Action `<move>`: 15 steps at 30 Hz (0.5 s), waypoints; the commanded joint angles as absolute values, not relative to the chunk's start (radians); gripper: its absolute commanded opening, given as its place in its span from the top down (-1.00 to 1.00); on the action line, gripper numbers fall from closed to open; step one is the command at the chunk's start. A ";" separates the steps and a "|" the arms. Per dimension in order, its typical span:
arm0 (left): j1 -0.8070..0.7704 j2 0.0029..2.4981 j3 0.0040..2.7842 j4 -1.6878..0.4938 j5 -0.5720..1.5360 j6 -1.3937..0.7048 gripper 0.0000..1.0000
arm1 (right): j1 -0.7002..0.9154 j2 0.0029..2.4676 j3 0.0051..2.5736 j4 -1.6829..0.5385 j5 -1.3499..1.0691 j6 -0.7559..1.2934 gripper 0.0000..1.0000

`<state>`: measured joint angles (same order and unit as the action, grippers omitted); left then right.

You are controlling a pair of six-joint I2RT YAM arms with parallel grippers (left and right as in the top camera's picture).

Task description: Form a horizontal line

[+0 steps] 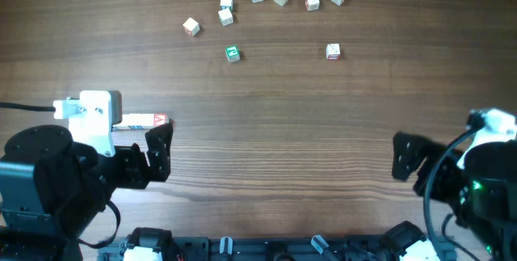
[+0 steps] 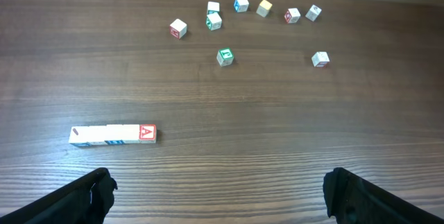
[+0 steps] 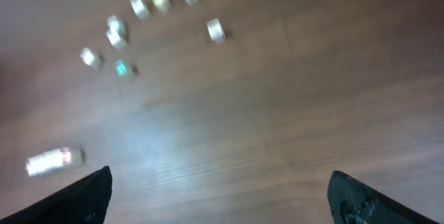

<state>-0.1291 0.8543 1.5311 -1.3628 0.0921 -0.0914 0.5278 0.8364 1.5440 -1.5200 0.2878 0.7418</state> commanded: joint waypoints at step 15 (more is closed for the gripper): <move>-0.125 0.858 1.538 -1.363 0.096 -0.089 -1.00 | 0.533 0.838 1.536 -1.584 0.178 0.767 -0.99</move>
<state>-0.1291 0.8543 1.5311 -1.3628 0.0925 -0.0914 0.5278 0.8364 1.5410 -1.6032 0.1886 0.7563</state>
